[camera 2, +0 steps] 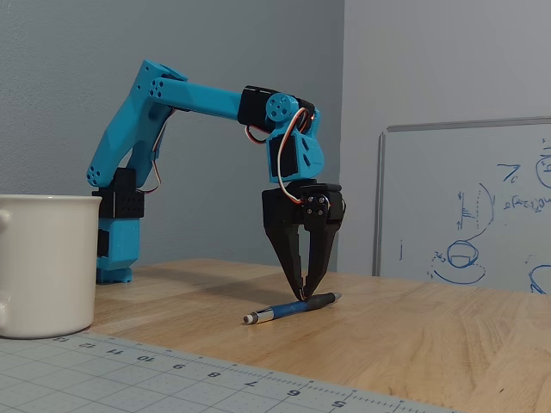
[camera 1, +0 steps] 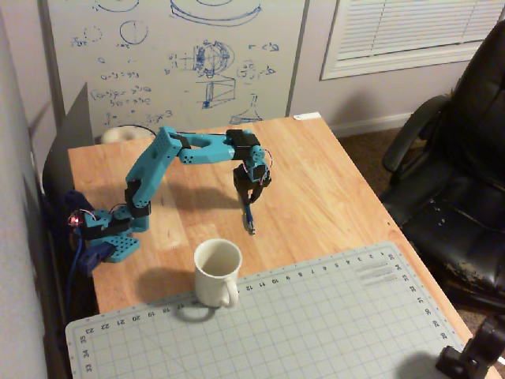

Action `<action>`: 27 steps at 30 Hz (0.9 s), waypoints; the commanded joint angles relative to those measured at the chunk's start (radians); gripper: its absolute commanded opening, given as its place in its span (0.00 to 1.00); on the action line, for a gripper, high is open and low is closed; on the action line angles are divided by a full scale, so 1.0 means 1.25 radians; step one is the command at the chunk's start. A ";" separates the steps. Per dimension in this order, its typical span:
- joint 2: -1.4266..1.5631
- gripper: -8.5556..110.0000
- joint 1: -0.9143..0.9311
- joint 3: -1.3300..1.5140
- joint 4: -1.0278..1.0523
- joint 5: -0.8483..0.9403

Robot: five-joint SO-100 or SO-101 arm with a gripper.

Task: Touch the pen.

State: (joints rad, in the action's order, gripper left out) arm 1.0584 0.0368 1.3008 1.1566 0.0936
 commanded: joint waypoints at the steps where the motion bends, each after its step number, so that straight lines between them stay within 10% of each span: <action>1: 1.819 0.08 -0.004 1.446 0.021 0.004; 27: 1.819 0.08 -0.004 1.446 0.021 -0.002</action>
State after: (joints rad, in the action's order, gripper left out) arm 3.3195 0.0383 3.1217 1.1827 0.0951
